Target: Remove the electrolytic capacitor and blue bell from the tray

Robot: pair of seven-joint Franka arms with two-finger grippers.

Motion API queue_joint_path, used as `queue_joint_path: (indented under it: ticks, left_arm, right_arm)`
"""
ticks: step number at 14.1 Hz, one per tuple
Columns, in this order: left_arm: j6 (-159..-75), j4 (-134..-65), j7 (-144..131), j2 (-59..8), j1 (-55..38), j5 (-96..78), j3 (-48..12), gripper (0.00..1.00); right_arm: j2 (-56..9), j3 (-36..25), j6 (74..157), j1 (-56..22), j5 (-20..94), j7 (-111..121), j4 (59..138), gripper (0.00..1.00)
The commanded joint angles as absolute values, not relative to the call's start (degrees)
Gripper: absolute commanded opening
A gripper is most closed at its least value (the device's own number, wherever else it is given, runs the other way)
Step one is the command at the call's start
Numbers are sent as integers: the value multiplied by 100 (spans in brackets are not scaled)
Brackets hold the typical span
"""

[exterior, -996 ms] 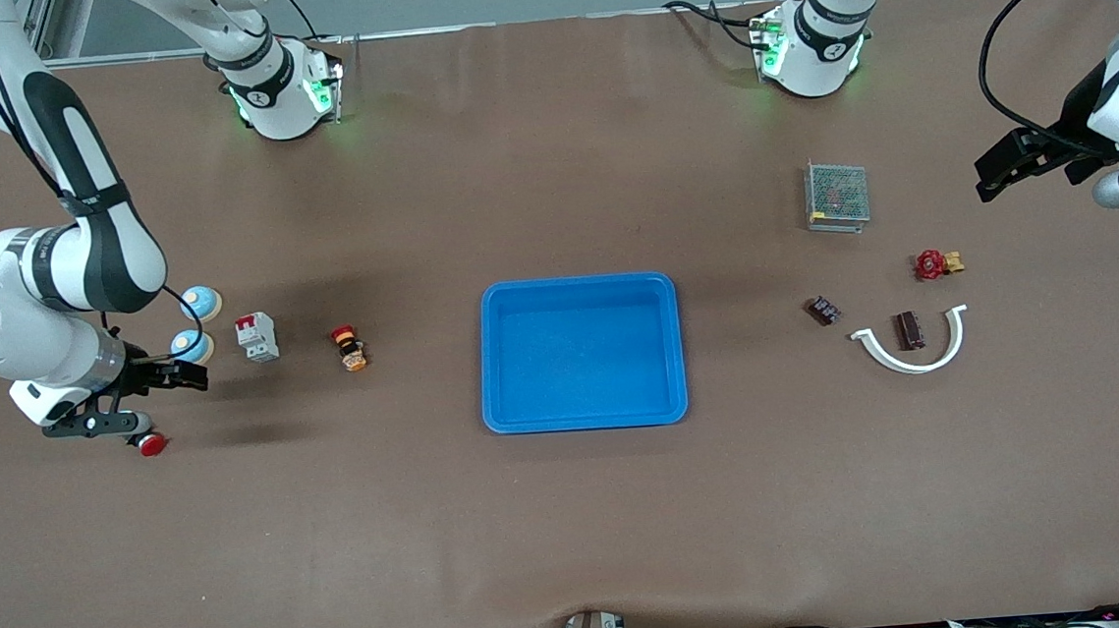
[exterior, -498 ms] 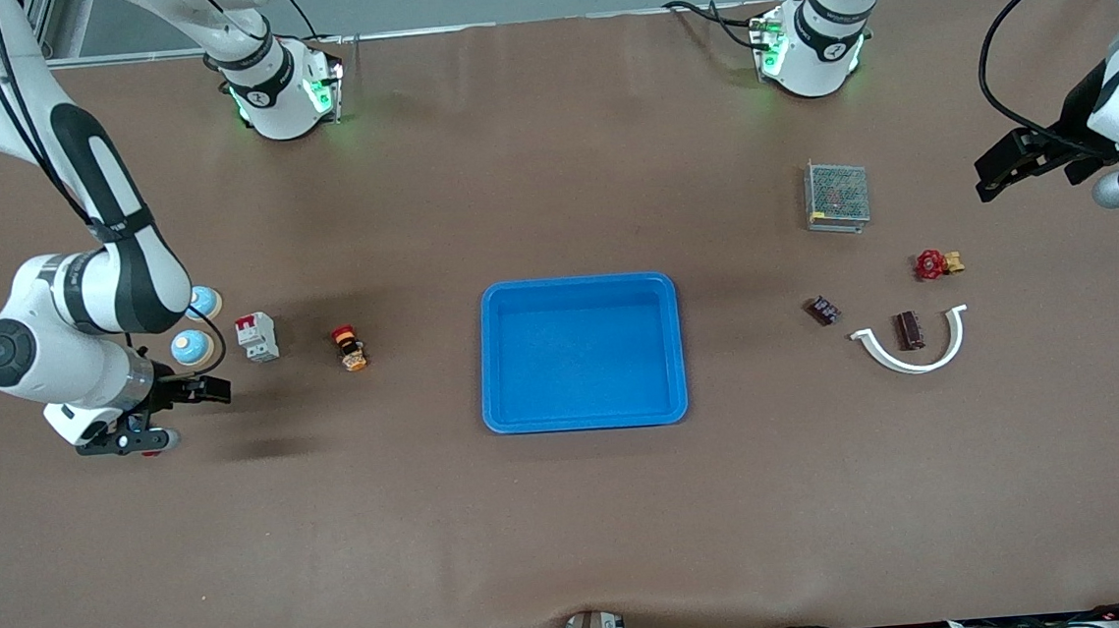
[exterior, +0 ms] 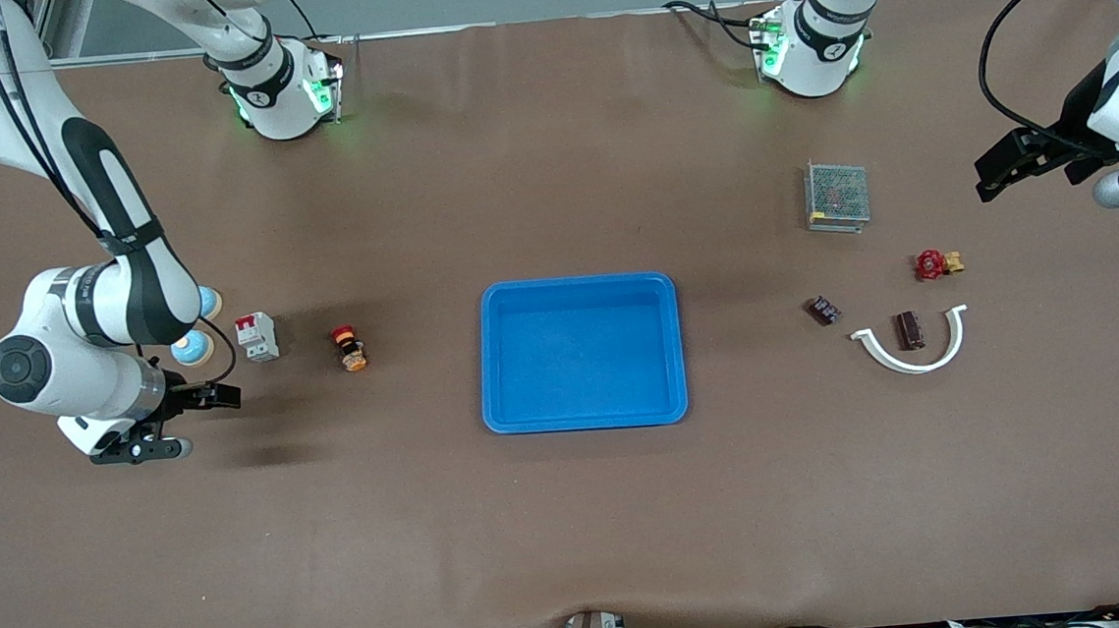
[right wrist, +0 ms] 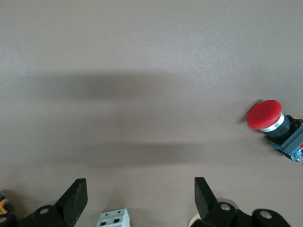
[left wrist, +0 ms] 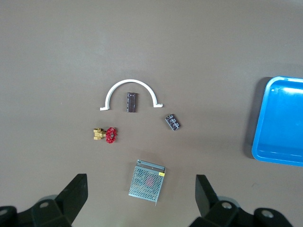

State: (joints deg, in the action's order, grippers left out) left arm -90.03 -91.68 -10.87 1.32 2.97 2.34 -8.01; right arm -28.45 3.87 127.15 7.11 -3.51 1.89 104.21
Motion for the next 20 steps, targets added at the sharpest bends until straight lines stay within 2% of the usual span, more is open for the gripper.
queue_joint_path:
  ticks: [1,5,10,13,14,17,20]
  left_arm:
    - [-8991,-9158,-1063,176,325,114,-809,100]
    - [-8982,-9158,-1055,220,316,114,-809,100]
    - [-8886,-9176,-1037,299,316,123,-817,100]
    - [-8877,-9167,-1037,308,316,123,-817,100]
    - [-8877,-9176,-1046,299,316,114,-817,100]
    - [-8877,-9167,-1063,299,299,123,-826,100]
    - [-8877,-9149,-1002,290,299,114,-826,100]
  right_arm:
    - [-2401,256,11939,580,-387,61,10083,100]
    - [-1733,44,10708,396,-369,105,9476,100]
    - [-635,9,9898,247,289,123,9343,100]
    - [-195,-79,9581,27,316,62,9334,100]
    - [-115,-70,9476,18,316,53,9256,100]
    - [-158,-44,8792,18,308,53,8352,100]
    - [-141,-53,8728,18,308,62,8262,100]
